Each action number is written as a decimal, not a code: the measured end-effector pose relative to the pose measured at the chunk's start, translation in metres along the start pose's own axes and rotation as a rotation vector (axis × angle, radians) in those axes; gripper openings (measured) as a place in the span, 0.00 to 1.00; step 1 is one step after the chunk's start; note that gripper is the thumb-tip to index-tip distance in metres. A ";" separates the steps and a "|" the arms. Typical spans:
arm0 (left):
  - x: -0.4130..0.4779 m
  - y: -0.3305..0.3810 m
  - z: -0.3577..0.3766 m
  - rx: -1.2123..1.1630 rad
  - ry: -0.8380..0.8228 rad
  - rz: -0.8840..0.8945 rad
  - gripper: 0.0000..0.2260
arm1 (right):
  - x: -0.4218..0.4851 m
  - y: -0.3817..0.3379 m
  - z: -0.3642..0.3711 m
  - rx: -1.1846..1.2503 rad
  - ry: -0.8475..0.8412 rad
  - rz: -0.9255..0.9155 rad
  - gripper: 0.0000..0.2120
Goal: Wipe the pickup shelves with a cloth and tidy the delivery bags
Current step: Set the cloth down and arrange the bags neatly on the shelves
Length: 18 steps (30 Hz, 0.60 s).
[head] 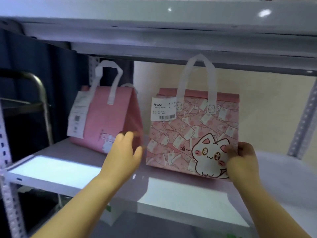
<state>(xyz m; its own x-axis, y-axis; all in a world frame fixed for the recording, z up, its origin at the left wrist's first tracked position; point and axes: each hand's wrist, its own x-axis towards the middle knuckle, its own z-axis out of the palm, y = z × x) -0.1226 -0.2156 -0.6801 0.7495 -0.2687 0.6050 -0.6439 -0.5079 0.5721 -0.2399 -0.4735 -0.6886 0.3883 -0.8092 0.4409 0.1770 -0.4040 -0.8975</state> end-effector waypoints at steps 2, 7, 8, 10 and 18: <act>0.006 -0.017 -0.004 0.050 0.024 -0.041 0.15 | -0.004 0.001 0.016 0.029 -0.007 -0.003 0.04; 0.027 -0.050 -0.012 0.186 0.087 -0.101 0.18 | -0.005 0.005 0.043 0.043 -0.014 0.011 0.02; 0.033 -0.054 -0.014 0.201 0.086 -0.112 0.17 | -0.004 0.006 0.046 0.027 -0.015 0.017 0.04; 0.042 -0.062 -0.013 0.271 0.068 -0.111 0.17 | -0.002 0.006 0.050 0.002 -0.008 0.032 0.07; 0.068 -0.062 0.000 0.488 -0.076 -0.169 0.20 | 0.007 0.001 0.043 -0.140 0.011 0.066 0.09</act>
<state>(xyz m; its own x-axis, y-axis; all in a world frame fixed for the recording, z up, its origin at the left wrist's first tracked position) -0.0319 -0.2025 -0.6748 0.8575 -0.1995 0.4742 -0.3801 -0.8668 0.3227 -0.1983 -0.4620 -0.6870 0.3850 -0.8401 0.3821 0.0230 -0.4051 -0.9140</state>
